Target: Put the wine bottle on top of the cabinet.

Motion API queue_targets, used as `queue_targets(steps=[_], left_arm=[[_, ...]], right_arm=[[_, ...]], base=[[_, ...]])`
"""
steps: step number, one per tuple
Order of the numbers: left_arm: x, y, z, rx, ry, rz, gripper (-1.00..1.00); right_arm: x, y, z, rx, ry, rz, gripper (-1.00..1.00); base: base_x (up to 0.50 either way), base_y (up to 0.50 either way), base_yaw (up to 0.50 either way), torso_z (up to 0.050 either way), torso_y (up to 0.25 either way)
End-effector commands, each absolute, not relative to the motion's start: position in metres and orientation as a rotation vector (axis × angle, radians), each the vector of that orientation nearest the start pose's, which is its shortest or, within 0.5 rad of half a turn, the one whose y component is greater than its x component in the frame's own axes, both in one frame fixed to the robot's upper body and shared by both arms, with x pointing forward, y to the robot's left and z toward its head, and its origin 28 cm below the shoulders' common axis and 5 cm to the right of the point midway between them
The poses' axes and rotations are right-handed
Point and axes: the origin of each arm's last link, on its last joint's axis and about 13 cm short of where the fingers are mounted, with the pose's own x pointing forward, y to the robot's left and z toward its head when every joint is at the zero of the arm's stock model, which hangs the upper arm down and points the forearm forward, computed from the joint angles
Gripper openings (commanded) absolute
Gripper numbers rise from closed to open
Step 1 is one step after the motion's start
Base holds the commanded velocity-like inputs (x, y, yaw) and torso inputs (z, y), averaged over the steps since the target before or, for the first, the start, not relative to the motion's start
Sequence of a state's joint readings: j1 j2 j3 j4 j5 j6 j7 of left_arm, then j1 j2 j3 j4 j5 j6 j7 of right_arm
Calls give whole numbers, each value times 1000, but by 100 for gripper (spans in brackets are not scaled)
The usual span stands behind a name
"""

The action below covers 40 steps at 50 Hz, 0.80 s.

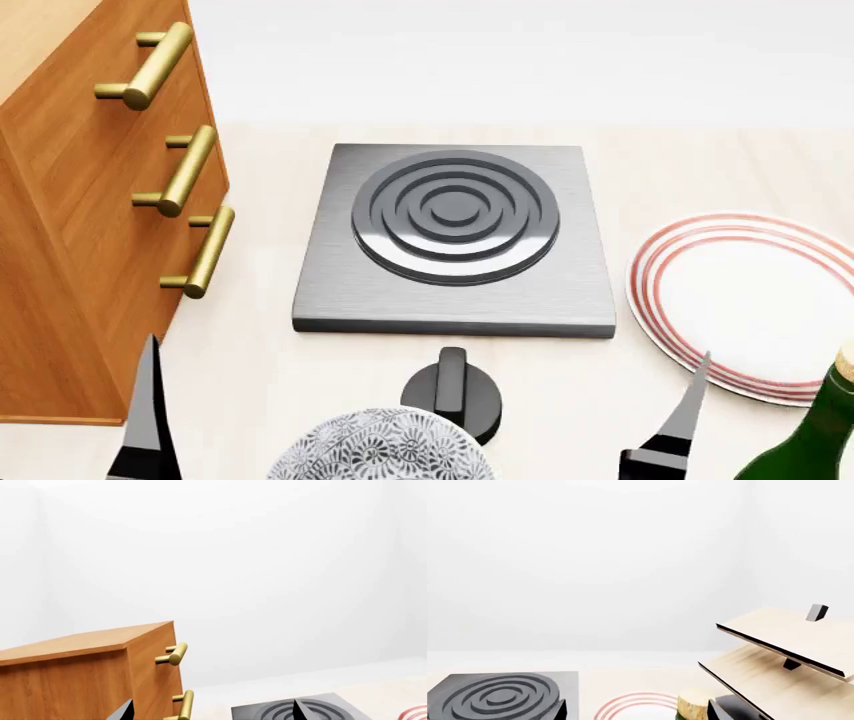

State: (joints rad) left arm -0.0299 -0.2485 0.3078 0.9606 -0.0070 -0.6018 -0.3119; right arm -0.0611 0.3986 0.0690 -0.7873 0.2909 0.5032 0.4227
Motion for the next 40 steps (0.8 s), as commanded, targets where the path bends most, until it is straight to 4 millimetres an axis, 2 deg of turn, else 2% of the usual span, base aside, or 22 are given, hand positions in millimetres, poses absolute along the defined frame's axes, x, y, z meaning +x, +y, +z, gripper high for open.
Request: queue_targets(steps=[1,30,40], left_arm=[[160,187,162,100,-387,-54,100],[159,188,162,105,-383,-50,100],[160,188,160,106,-377,-50,100]], right_arm=[[178,-163,146,-128,-241,-318,100],[228,-174,122,-115,-142,-343,100],[228,-178,117,-107,-125,-365,100]], base=[[0,0,0,0,0],[0,0,0,0,0],[0,0,0,0,0]])
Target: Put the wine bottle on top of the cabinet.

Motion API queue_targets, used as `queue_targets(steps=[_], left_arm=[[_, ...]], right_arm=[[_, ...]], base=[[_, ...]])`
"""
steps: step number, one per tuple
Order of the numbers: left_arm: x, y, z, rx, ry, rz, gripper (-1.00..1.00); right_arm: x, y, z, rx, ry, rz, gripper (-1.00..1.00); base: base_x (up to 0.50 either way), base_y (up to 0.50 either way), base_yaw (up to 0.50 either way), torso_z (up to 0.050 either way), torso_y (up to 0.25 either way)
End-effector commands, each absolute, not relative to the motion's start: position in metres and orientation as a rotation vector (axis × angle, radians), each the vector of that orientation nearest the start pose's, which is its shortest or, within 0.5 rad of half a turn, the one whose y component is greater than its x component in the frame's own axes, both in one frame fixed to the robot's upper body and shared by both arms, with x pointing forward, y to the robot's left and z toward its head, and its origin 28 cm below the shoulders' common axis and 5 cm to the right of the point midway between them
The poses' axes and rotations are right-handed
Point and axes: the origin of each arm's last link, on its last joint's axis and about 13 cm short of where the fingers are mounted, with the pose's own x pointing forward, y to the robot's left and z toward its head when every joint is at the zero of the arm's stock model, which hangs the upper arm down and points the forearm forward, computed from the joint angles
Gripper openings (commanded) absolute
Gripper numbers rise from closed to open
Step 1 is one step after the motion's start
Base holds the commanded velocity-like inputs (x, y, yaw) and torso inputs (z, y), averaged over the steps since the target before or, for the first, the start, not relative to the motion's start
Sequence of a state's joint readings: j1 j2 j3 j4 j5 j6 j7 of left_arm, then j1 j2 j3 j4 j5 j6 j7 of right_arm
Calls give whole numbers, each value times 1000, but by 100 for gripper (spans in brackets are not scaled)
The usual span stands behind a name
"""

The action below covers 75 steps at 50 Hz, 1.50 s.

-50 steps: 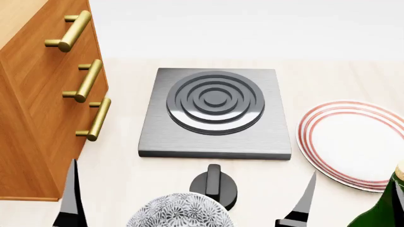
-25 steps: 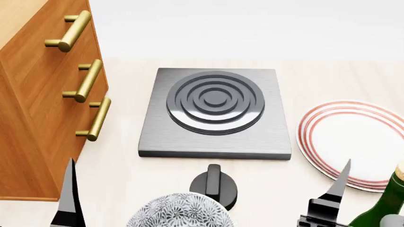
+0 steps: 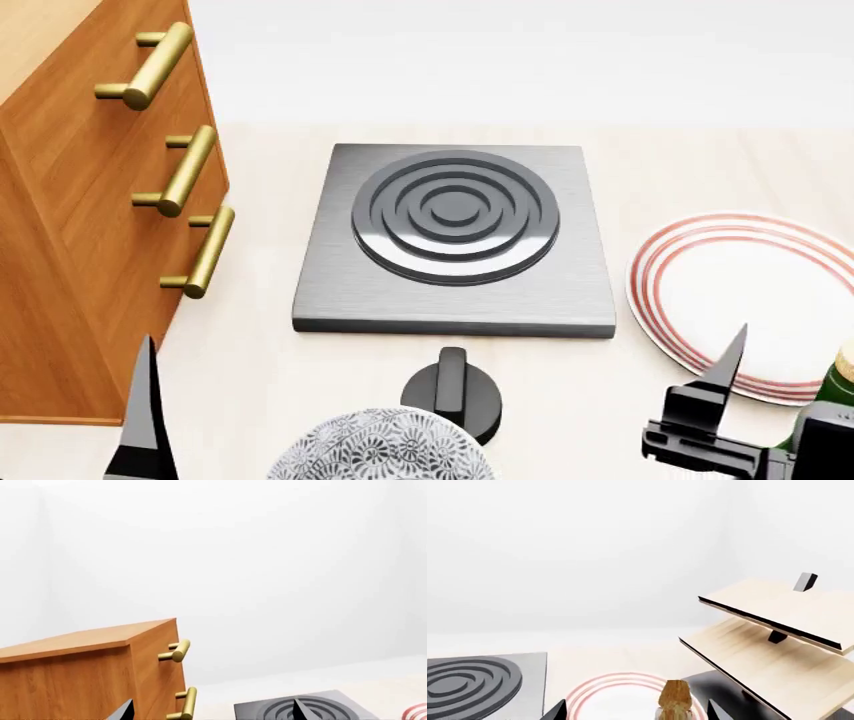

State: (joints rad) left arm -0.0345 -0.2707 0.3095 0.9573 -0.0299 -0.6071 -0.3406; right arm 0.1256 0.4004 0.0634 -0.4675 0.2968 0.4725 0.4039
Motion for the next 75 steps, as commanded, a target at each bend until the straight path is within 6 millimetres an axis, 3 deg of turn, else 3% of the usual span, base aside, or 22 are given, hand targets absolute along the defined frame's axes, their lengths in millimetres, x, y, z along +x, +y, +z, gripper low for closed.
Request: queue_targets(steps=[1,23,24,47,75], left_arm=[[160,188,160,106,-377,-50,100],[162,187,158,106,-366,-52,100],[162,187,158,107,-366,-52,100],[161,187,158,107,-362,-53,100],[163,185,153,110,-344,-68,100]], right_arm=[[227,-179,117,-109,-124,-366,100],[223,-181,121,-105,-139,-382,100],[223,-181,121,-106,-139,-382,-100],[223,-180,119,-105,-135,-366,-100],[225,-176,202,-96,-312,-320,-100]], base=[[0,0,0,0,0],[0,0,0,0,0],[0,0,0,0,0],[0,0,0,0,0],[0,0,0,0,0]])
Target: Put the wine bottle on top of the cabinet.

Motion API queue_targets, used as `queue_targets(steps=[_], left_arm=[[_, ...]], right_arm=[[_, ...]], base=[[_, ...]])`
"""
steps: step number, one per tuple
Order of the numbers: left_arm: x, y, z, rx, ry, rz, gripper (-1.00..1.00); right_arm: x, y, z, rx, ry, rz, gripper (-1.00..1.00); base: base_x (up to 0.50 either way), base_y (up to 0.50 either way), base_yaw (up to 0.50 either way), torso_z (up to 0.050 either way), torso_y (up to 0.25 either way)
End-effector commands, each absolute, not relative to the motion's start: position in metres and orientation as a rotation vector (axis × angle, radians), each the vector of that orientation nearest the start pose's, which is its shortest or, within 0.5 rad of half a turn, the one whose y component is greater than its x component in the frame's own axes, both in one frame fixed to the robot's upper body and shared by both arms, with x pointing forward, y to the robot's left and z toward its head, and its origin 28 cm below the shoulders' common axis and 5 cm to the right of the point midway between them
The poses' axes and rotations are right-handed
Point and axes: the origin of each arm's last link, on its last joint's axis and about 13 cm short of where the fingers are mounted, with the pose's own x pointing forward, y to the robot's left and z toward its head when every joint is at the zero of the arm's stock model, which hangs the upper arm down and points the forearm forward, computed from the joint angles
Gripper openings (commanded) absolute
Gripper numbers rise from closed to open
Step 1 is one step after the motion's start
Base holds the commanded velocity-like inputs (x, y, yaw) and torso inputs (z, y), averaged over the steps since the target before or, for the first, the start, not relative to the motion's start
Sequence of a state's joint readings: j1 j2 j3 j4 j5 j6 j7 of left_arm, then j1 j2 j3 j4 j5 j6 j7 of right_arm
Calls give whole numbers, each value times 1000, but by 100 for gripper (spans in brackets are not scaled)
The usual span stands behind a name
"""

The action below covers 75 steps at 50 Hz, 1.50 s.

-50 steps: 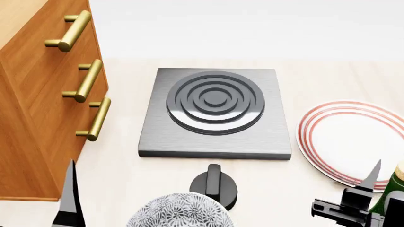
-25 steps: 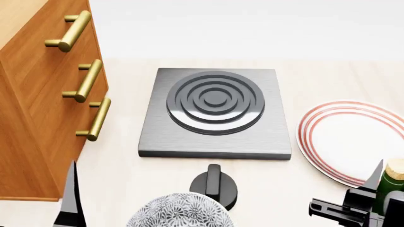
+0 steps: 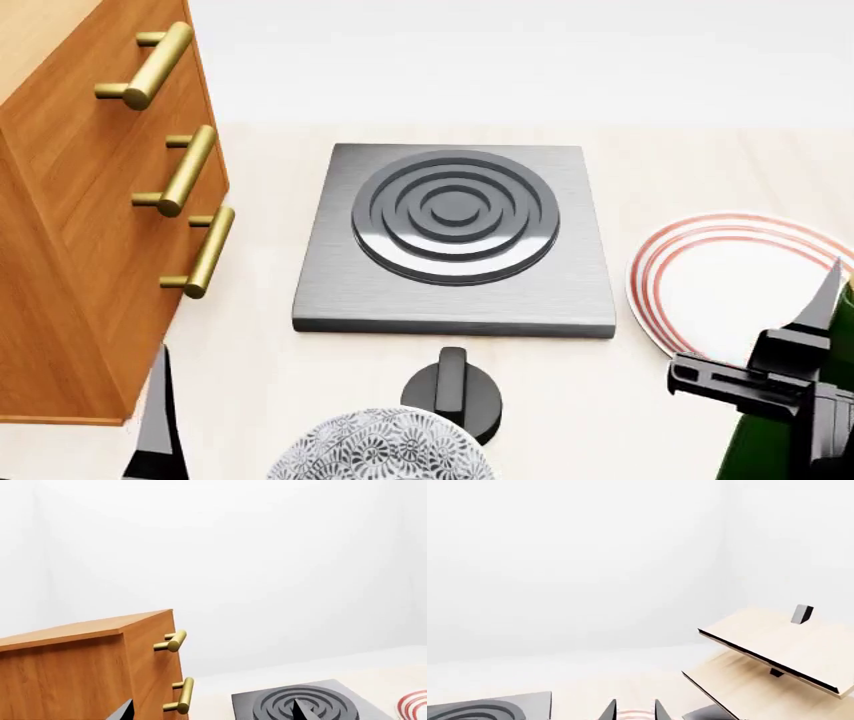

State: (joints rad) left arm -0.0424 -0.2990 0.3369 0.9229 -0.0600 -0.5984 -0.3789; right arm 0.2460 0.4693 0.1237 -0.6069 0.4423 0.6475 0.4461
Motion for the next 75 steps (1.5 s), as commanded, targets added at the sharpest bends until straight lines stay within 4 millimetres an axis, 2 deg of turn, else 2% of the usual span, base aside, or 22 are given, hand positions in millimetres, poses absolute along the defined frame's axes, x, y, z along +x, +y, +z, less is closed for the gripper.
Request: queue_targets(steps=[1,10,19,36,42,51,65,75], left_arm=[[163,185,153,110,-343,-69,100],[164,182,151,109,-333,-87,100],[164,179,148,116,-318,-110,100],[161,171,146,127,-297,-159,100],[156,161,146,118,-297,-219,100],[153,149,139,98,-268,-295,100],[152,144,135,97,-249,-335,100],[159,133,128,99,-224,-400,100]], right_arm=[[227,-175,203,-99,-312,-316,-100],[245,-157,217,-30,-317,-163,-100],[265,-134,218,-29,-308,-73,-100],[279,-103,230,-54,-326,82,-100],[281,-92,232,-50,-328,123,-100],[279,-89,235,-25,-355,137,-100],[276,-89,236,-23,-362,133,-100],[274,-91,239,-28,-363,128,-100]], base=[[0,0,0,0,0],[0,0,0,0,0],[0,0,0,0,1],[0,0,0,0,1],[0,0,0,0,0],[0,0,0,0,1],[0,0,0,0,1],[0,0,0,0,0]])
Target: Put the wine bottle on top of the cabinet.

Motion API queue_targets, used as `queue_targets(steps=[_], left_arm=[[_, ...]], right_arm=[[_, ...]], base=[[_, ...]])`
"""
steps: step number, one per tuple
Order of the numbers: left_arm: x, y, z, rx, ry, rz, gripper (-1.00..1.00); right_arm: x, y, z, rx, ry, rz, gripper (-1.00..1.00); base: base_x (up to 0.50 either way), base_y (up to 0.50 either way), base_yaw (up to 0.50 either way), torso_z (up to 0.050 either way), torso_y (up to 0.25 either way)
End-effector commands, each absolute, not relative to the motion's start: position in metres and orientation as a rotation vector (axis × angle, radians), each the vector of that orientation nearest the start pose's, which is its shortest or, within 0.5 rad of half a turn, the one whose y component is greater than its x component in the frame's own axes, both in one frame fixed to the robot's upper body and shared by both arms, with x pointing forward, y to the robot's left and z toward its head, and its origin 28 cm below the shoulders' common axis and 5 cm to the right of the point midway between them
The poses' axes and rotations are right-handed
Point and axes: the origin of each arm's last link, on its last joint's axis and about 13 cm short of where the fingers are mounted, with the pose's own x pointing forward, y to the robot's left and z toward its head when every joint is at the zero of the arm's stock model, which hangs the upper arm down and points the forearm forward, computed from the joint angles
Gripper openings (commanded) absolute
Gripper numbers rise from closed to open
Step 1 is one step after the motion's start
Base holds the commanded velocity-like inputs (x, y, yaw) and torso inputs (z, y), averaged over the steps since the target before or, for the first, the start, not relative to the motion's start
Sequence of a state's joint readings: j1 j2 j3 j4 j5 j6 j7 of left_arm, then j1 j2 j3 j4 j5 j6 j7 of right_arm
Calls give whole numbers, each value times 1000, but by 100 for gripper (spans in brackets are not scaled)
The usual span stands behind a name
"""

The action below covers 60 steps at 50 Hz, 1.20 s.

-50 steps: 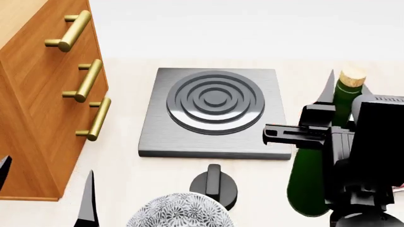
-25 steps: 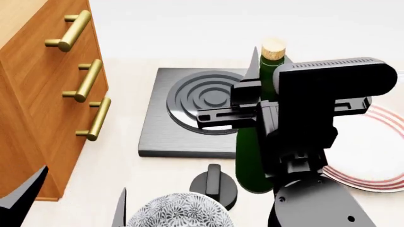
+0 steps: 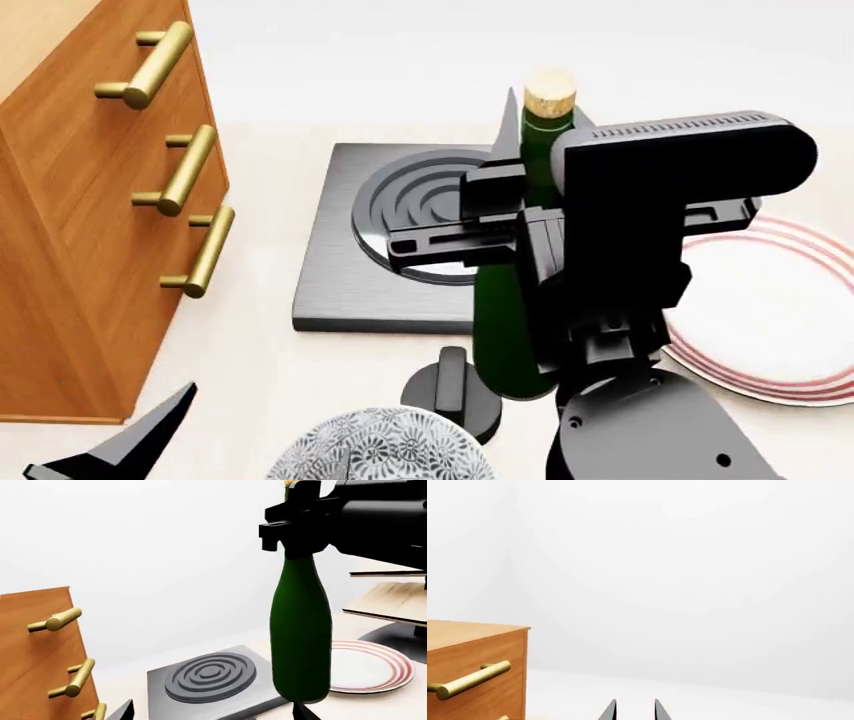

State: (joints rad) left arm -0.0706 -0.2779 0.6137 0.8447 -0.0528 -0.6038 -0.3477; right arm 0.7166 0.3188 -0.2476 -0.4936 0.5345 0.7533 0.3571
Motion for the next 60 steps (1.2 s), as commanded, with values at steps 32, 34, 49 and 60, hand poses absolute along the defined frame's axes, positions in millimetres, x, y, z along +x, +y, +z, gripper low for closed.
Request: queue_targets(steps=[32,34,49,60], left_arm=[[237,106,139,200,-223,-527,100],[240,105,141,201,-225,-527,100],[256,93,132,120,-186,-568,100],[255,86,123,-31,-182,-619,100]], right_arm=[[275,-83,235,-58,-349,164,-100],[274,-82,236,-57,-352,165,-100],[272,-80,240,-64,-363,177,-100],[269,-79,242,-68,-370,182,-100]], base=[[0,0,0,0,1],[0,0,0,0,0],[0,0,0,1,1],[0,0,0,0,0]])
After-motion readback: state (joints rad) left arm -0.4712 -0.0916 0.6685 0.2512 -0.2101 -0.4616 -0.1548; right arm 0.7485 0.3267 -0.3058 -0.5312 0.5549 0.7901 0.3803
